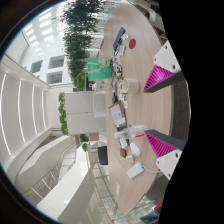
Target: Pour water
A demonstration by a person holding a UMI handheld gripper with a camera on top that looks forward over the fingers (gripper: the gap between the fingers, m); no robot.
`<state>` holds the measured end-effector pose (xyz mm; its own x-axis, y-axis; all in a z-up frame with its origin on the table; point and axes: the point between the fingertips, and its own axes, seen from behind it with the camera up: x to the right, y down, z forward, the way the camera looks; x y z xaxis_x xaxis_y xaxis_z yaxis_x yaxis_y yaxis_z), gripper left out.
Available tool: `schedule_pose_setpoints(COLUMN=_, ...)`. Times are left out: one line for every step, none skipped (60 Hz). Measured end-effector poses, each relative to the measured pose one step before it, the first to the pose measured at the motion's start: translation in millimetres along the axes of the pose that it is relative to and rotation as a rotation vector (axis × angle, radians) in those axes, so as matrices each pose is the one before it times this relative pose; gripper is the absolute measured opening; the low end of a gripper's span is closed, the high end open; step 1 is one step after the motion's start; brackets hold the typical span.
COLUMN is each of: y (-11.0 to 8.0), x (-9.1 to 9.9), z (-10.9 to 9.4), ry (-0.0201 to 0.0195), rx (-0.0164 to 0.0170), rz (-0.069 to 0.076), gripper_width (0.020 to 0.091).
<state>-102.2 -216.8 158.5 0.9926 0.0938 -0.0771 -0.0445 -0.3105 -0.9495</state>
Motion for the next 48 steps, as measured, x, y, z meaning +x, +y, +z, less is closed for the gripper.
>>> schedule_pose_setpoints(y=-0.58, x=-3.24, z=1.33, ry=-0.00888, rx=0.00274, rz=-0.0037, gripper_width=0.083)
schedule_pose_setpoints(y=-3.5, x=-2.89, z=1.79, ry=-0.00794, rx=0.00176, rz=-0.0031, gripper_width=0.0829)
schedule_pose_setpoints(y=3.02, x=-4.5, z=3.17, ry=-0.00877, rx=0.00243, rz=-0.0051, gripper_width=0.0831)
schedule_pose_setpoints(y=-0.34, x=-4.11, z=3.48, ry=-0.00928, rx=0.00292, rz=-0.0048, gripper_width=0.083)
schedule_pose_setpoints(y=-3.83, x=-4.05, z=4.06, ry=-0.01069, rx=0.00344, rz=-0.0045, gripper_width=0.083)
schedule_pose_setpoints(y=-0.53, x=-2.1, z=3.21, ry=-0.01241, rx=0.00451, rz=-0.0087, gripper_width=0.0829)
schedule_pose_setpoints(y=0.3, x=-4.33, z=5.67, ry=-0.01225, rx=0.00432, rz=-0.0067, gripper_width=0.083)
schedule_pose_setpoints(y=4.15, x=-8.19, z=13.83, ry=-0.00876, rx=0.00585, rz=-0.005, gripper_width=0.0828)
schedule_pose_setpoints(y=5.3, x=-17.98, z=21.47, ry=-0.00317, rx=0.00665, rz=-0.004, gripper_width=0.0825)
schedule_pose_setpoints(y=1.67, x=-5.57, z=10.74, ry=-0.00359, rx=0.0037, rz=-0.0044, gripper_width=0.0826)
schedule_pose_setpoints(y=1.22, x=-4.88, z=11.34, ry=-0.00223, rx=0.00129, rz=-0.0029, gripper_width=0.0823)
schedule_pose_setpoints(y=2.83, x=-4.29, z=10.94, ry=-0.0035, rx=0.00094, rz=-0.0003, gripper_width=0.0823)
schedule_pose_setpoints(y=1.03, x=-3.59, z=11.16, ry=-0.0012, rx=-0.0012, rz=0.0024, gripper_width=0.0823)
schedule_pose_setpoints(y=0.71, x=-2.93, z=11.1, ry=-0.00086, rx=0.00106, rz=0.0036, gripper_width=0.0826)
schedule_pose_setpoints(y=-0.07, x=-2.48, z=11.23, ry=-0.00095, rx=0.00428, rz=0.003, gripper_width=0.0825)
schedule_pose_setpoints(y=0.12, x=-2.12, z=10.89, ry=-0.00153, rx=0.00755, rz=0.0015, gripper_width=0.0825)
schedule_pose_setpoints(y=-0.55, x=-1.63, z=10.48, ry=0.00021, rx=0.00549, rz=-0.0003, gripper_width=0.0825)
schedule_pose_setpoints(y=-0.11, x=-0.92, z=9.74, ry=0.00285, rx=0.00203, rz=-0.0025, gripper_width=0.0825)
schedule_pose_setpoints(y=0.49, x=-0.07, z=9.96, ry=0.00539, rx=-0.00058, rz=-0.004, gripper_width=0.0824)
schedule_pose_setpoints(y=-0.12, x=-0.1, z=8.96, ry=0.00625, rx=-0.00097, rz=-0.0047, gripper_width=0.0827)
schedule_pose_setpoints(y=-1.0, x=-0.26, z=8.9, ry=0.00416, rx=0.00089, rz=-0.0053, gripper_width=0.0826)
schedule_pose_setpoints(y=-1.51, x=-0.03, z=7.96, ry=0.00445, rx=0.0035, rz=-0.0053, gripper_width=0.0827)
schedule_pose_setpoints(y=-1.95, x=0.56, z=8.13, ry=0.00544, rx=0.00481, rz=-0.0043, gripper_width=0.0827)
schedule_pose_setpoints(y=-1.68, x=-0.16, z=8.02, ry=0.0054, rx=0.00423, rz=-0.0023, gripper_width=0.0825)
schedule_pose_setpoints(y=-1.1, x=-0.12, z=7.44, ry=0.0038, rx=0.00263, rz=-0.0003, gripper_width=0.0825)
schedule_pose_setpoints(y=-0.59, x=-0.28, z=7.44, ry=0.00279, rx=0.00089, rz=0.0012, gripper_width=0.0824)
schedule_pose_setpoints(y=-0.39, x=-0.95, z=6.72, ry=0.00207, rx=0.00081, rz=0.0033, gripper_width=0.0825)
schedule_pose_setpoints(y=-0.84, x=-0.9, z=6.6, ry=0.00093, rx=0.00226, rz=0.006, gripper_width=0.0826)
schedule_pose_setpoints(y=-0.6, x=-1.04, z=6.54, ry=-0.00087, rx=0.00369, rz=0.0071, gripper_width=0.0825)
schedule_pose_setpoints(y=-0.08, x=-1.32, z=6.11, ry=-0.0017, rx=0.00316, rz=0.0062, gripper_width=0.0827)
schedule_pose_setpoints(y=0.75, x=-1.7, z=5.73, ry=-0.00323, rx=0.00123, rz=0.0041, gripper_width=0.0827)
schedule_pose_setpoints(y=1.18, x=-1.86, z=5.54, ry=-0.00408, rx=-0.00163, rz=0.0019, gripper_width=0.0828)
schedule_pose_setpoints(y=1.73, x=-1.08, z=4.84, ry=-0.00379, rx=-0.00275, rz=-0.0004, gripper_width=0.0829)
schedule_pose_setpoints(y=1.79, x=-0.41, z=4.44, ry=-0.00134, rx=-0.00309, rz=-0.0024, gripper_width=0.083)
schedule_pose_setpoints(y=1.72, x=-0.42, z=4.04, ry=0.00021, rx=-0.00299, rz=-0.003, gripper_width=0.083)
schedule_pose_setpoints(y=1.47, x=0.2, z=3.83, ry=0.00115, rx=-0.00283, rz=-0.0011, gripper_width=0.0831)
schedule_pose_setpoints(y=1.76, x=0.38, z=3.2, ry=0.00206, rx=-0.00456, rz=0.0011, gripper_width=0.0828)
schedule_pose_setpoints(y=2.49, x=0.48, z=3.11, ry=0.00279, rx=-0.00559, rz=0.005, gripper_width=0.082)
schedule_pose_setpoints(y=2.21, x=0.67, z=2.95, ry=0.00279, rx=-0.0066, rz=0.0093, gripper_width=0.0804)
schedule_pose_setpoints(y=1.77, x=-0.09, z=2.42, ry=0.00054, rx=-0.00629, rz=0.0125, gripper_width=0.0771)
schedule_pose_setpoints(y=2.36, x=-0.83, z=2.58, ry=-0.00309, rx=-0.00727, rz=0.0145, gripper_width=0.0725)
schedule_pose_setpoints(y=2.44, x=-1.07, z=2.41, ry=-0.00553, rx=-0.0078, rz=0.0145, gripper_width=0.0647)
schedule_pose_setpoints(y=3.27, x=0.37, z=1.7, ry=-0.00095, rx=-0.0091, rz=0.0136, gripper_width=0.0541)
schedule_pose_setpoints(y=-0.63, x=2.55, z=-0.37, ry=0.00695, rx=0.00313, rz=0.0031, gripper_width=0.0542)
schedule_pose_setpoints(y=-4.94, x=1.78, z=0.55, ry=0.00539, rx=0.02182, rz=0.0041, gripper_width=0.0539)
schedule_pose_setpoints(y=1.11, x=1.65, z=0.36, ry=0.00856, rx=0.00146, rz=0.0017, gripper_width=0.0535)
schedule_pose_setpoints(y=1.17, x=1.1, z=0.33, ry=0.0042, rx=-0.0023, rz=0.0001, gripper_width=0.053)
schedule_pose_setpoints(y=-0.3, x=0.28, z=0.05, ry=0.00056, rx=0.0026, rz=-0.005, gripper_width=0.0523)
